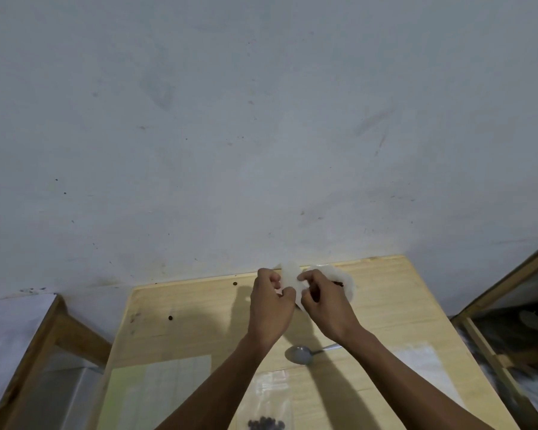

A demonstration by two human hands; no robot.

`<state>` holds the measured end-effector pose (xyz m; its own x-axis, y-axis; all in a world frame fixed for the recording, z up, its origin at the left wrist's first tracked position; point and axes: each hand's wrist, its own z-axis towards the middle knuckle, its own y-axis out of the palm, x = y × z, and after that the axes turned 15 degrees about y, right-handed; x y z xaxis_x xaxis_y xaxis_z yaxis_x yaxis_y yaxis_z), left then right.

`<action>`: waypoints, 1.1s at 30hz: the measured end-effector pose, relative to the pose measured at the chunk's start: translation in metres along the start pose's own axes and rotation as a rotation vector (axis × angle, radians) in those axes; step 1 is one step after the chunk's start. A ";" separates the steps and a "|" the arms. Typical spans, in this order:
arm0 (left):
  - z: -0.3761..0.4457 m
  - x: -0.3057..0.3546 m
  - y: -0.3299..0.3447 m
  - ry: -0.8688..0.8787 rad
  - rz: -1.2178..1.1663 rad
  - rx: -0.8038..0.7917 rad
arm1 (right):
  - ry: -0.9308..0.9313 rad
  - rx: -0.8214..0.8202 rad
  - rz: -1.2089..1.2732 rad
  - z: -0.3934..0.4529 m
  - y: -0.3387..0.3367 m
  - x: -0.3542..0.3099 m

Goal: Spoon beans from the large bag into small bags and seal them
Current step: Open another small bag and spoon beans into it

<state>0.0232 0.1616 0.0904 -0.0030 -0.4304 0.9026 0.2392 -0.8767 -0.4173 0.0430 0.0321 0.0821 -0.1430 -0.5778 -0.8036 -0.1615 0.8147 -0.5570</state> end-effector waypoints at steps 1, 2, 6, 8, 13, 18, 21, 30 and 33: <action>0.001 0.000 0.000 0.020 -0.012 0.015 | -0.019 -0.016 -0.003 -0.001 0.002 0.001; 0.003 -0.001 0.000 0.044 -0.019 0.019 | -0.023 -0.023 0.003 -0.001 0.003 0.002; 0.003 -0.004 -0.004 0.046 -0.073 -0.055 | 0.020 -0.029 0.024 0.001 0.003 0.003; 0.001 -0.003 -0.007 0.033 -0.091 -0.095 | 0.039 -0.026 0.002 0.004 0.001 0.005; 0.001 -0.010 -0.022 0.051 0.051 -0.257 | 0.038 -0.195 -0.073 0.006 -0.021 0.011; -0.001 -0.002 -0.038 0.203 0.095 -0.330 | -0.074 -0.224 -0.166 0.000 -0.035 -0.002; 0.000 0.000 -0.051 0.384 0.100 -0.353 | -0.083 -0.193 -0.137 -0.001 -0.041 -0.015; -0.004 0.002 -0.065 0.573 0.212 -0.259 | 0.048 -0.300 0.213 0.001 -0.044 -0.041; -0.004 0.000 -0.062 0.618 0.233 -0.164 | 0.101 -0.343 0.298 -0.003 -0.041 -0.043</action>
<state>0.0042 0.2154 0.1157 -0.5352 -0.6126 0.5816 0.1507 -0.7467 -0.6479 0.0530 0.0240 0.1402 -0.3244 -0.3365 -0.8840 -0.4103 0.8922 -0.1890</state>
